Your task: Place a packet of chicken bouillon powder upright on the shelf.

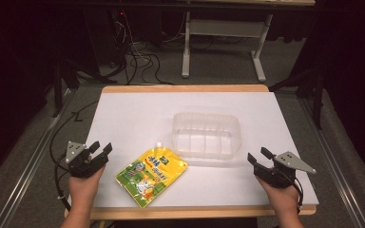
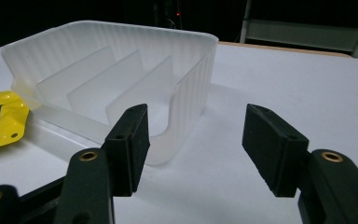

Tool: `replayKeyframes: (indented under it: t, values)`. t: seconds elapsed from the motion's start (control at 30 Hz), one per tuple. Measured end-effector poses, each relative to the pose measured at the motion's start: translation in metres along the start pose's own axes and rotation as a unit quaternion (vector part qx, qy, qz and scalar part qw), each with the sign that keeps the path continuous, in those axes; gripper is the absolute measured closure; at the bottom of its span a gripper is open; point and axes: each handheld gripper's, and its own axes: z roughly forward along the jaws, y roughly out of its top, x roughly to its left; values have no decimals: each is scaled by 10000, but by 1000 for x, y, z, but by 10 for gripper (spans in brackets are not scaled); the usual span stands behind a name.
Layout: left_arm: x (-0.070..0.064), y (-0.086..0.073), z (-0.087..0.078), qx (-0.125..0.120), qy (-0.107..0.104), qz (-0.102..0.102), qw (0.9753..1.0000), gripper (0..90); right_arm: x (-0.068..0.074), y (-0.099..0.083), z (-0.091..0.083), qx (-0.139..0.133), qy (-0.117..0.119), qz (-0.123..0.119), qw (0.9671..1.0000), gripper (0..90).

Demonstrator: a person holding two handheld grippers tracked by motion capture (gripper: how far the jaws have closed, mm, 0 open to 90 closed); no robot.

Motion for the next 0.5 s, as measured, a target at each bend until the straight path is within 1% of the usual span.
replayKeyframes:
  t: [0.07,0.1,0.13,0.17,0.2,0.23,0.27,0.3,0.33,0.37,0.4,0.43,0.47,0.5]
  values:
    - [0,0,-1,-11,-15,0,10000,475,2,-1,0,44,-6,-5,10000,421]
    - [-1,1,0,-14,-61,-15,10000,475,2,-1,0,49,3,15,10000,421]
    - [-2,2,1,7,-78,38,10000,475,2,-2,-1,42,-6,57,10000,422]
    - [-2,2,1,7,-78,38,10000,475,2,-2,-2,32,-13,68,10000,423]
    - [-5,2,3,77,-156,134,9998,474,1,-2,-3,30,-28,75,10000,424]
    - [-5,2,3,77,-156,134,9998,473,1,-2,-3,30,-28,75,10000,424]
    - [-13,3,5,130,-263,296,9991,471,1,-2,-3,66,-62,118,9999,425]
    - [-16,3,5,153,-311,348,9988,471,0,-3,-3,72,-63,146,9998,425]
    - [-16,3,5,153,-311,348,9988,468,0,-3,-3,79,-64,168,9998,425]
    - [-32,4,5,222,-523,560,9968,467,-1,-4,-2,86,-60,197,9998,425]
    - [-38,3,5,266,-605,670,9956,467,-1,-4,-2,97,-67,207,9997,426]
    - [-54,1,7,380,-827,846,9923,466,-2,-4,-2,98,-57,217,9997,426]
    - [-54,1,7,380,-827,846,9923,462,-2,-4,-2,98,-57,217,9997,426]
    - [-70,0,8,474,-995,1041,9884,461,-2,-5,-2,114,-61,242,9996,428]
